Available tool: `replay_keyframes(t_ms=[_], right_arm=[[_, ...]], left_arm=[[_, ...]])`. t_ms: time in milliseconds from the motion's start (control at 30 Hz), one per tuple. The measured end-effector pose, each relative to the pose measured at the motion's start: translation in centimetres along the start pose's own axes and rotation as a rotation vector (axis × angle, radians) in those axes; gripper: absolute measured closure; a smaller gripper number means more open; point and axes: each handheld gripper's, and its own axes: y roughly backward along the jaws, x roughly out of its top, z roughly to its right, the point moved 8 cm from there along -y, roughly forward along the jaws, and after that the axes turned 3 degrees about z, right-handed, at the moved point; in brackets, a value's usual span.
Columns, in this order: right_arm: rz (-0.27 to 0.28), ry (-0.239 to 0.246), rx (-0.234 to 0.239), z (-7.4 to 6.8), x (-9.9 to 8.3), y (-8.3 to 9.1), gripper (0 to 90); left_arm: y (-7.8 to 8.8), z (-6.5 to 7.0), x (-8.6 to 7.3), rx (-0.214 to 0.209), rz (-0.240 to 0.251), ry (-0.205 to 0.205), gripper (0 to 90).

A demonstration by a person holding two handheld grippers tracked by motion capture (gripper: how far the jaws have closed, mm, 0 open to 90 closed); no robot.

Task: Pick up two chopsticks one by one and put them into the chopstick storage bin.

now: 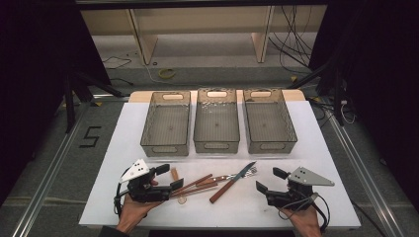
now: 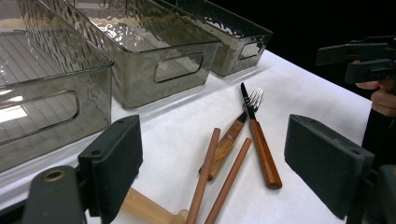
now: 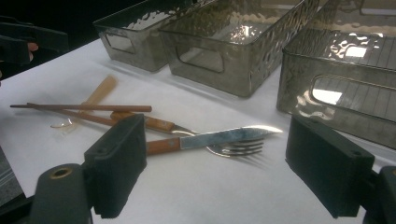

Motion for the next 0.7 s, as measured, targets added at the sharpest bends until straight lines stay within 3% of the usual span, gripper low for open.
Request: replay_keyframes(t_ms=[233,433,567,633,700], right_arm=[[-0.001,-0.001,0.004,-0.1,0.1,0.0,21.4],[-0.001,0.003,0.005,-0.1,0.1,0.0,21.4],[-0.005,0.002,0.008,-0.2,0.1,0.0,21.4],[-0.009,0.002,0.009,-0.2,0.1,0.0,21.5],[-0.012,-0.003,0.015,-0.2,0.0,-0.1,21.6]], left_arm=[[0.0,-0.1,0.4,0.011,-0.031,0.002,18.9],[-0.3,-0.1,0.6,0.017,-0.092,-0.015,18.9],[-0.9,-0.2,0.3,0.015,-0.213,-0.02,19.1],[-1.3,-0.5,0.2,0.05,-0.266,-0.034,17.8],[-1.5,-0.5,0.3,0.049,-0.304,-0.045,18.4]])
